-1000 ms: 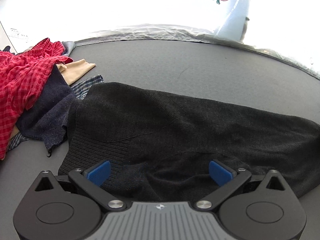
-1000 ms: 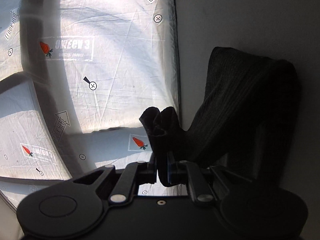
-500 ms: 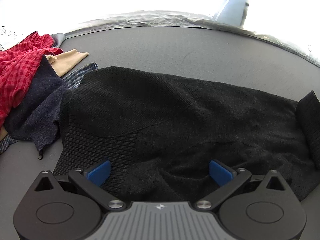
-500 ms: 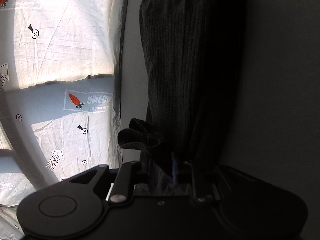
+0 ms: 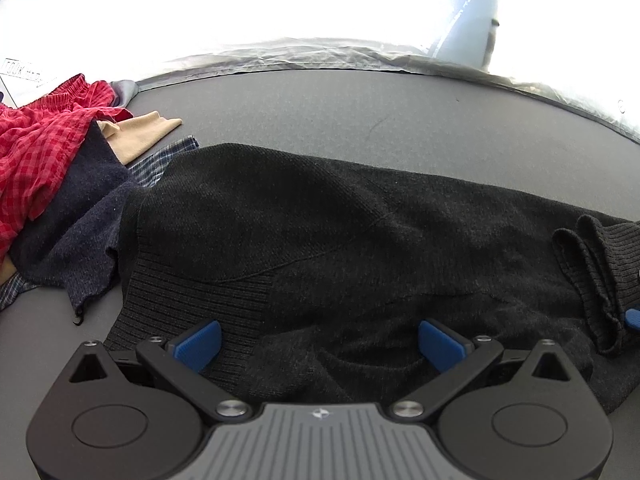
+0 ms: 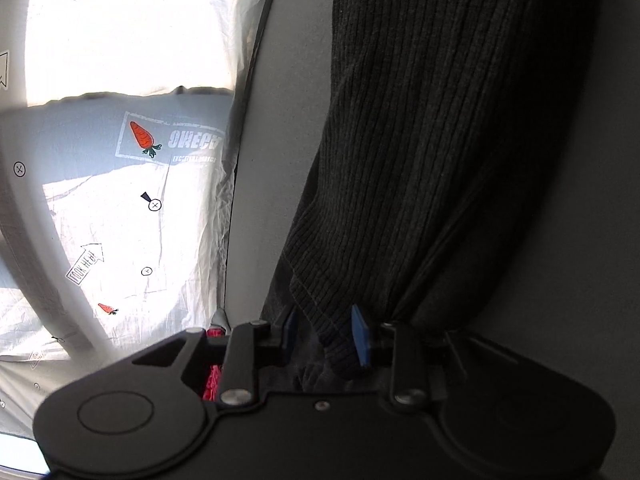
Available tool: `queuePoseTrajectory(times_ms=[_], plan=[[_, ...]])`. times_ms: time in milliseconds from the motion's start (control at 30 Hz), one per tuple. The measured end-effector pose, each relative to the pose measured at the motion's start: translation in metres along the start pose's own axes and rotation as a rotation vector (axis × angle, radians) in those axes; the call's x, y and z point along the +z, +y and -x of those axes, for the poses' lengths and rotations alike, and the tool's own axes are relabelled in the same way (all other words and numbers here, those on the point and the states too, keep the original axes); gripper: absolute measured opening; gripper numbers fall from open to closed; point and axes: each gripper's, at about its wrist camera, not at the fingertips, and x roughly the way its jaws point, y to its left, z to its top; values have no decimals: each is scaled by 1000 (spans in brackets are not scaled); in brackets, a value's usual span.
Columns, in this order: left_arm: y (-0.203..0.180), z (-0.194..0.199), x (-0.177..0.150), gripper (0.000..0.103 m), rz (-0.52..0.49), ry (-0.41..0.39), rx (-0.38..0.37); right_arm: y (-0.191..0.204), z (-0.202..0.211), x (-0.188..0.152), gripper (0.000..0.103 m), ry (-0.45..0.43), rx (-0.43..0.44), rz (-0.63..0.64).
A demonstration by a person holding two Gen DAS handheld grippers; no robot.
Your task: Fold clothes
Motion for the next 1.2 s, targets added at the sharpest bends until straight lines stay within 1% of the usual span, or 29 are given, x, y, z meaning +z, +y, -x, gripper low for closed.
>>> queuePoseTrajectory(times_ms=[33, 100, 167, 200, 233, 267, 333, 367, 433, 467, 533, 600, 633, 700, 733, 800, 933, 1000, 1100, 1167, 1200], plan=[[0, 0, 0, 103, 0, 1, 1, -1, -4, -2, 17, 15, -6, -6], [0, 0, 1, 103, -2, 3, 1, -1, -6, -7, 17, 33, -9, 6], [0, 0, 1, 103, -6, 2, 0, 6, -3, -12, 18, 54, -34, 57], [0, 0, 1, 103, -10, 0, -1, 11, 0, -14, 20, 61, -45, 89], [0, 0, 0, 103, -17, -3, -2, 16, 5, -15, 25, 62, -52, 128], [1, 1, 1, 103, -21, -1, -4, 22, 10, -16, 26, 62, -57, 168], [2, 2, 4, 103, -20, 16, -9, 34, 25, -16, 30, 34, -58, 256], [2, 4, 5, 103, -17, 20, -12, 40, 33, -13, 31, 9, -70, 303], [2, 9, 8, 103, -17, 17, -24, 55, 48, -6, 40, -60, -119, 403], [1, 11, 10, 103, -19, 12, -28, 62, 56, -3, 42, -97, -146, 455], [-5, 19, 16, 103, -29, -2, -28, 75, 71, 3, 46, -185, -230, 562], [-13, 27, 22, 103, -47, -22, -43, 78, 90, 10, 51, -274, -319, 647], [-18, 31, 26, 103, -61, -33, -52, 73, 100, 23, 59, -327, -368, 676], [-30, 37, 32, 103, -91, -48, -70, 65, 113, 32, 71, -426, -452, 701], [-37, 39, 35, 103, -108, -53, -80, 60, 118, 37, 72, -463, -485, 703], [-52, 41, 40, 103, -143, -60, -105, 45, 128, 54, 72, -480, -523, 671], [-84, 40, 41, 103, -245, -67, -151, 24, 124, 70, 72, -465, -492, 612], [-98, 36, 41, 103, -290, -60, -159, 24, 115, 73, 72, -448, -478, 624], [-113, 27, 39, 103, -338, -39, -163, 28, 103, 78, 72, -419, -458, 677], [-120, 17, 37, 103, -363, -12, -143, 30, 99, 81, 71, -392, -453, 719], [-123, 11, 36, 103, -377, 3, -124, 32, 96, 82, 68, -379, -456, 736]])
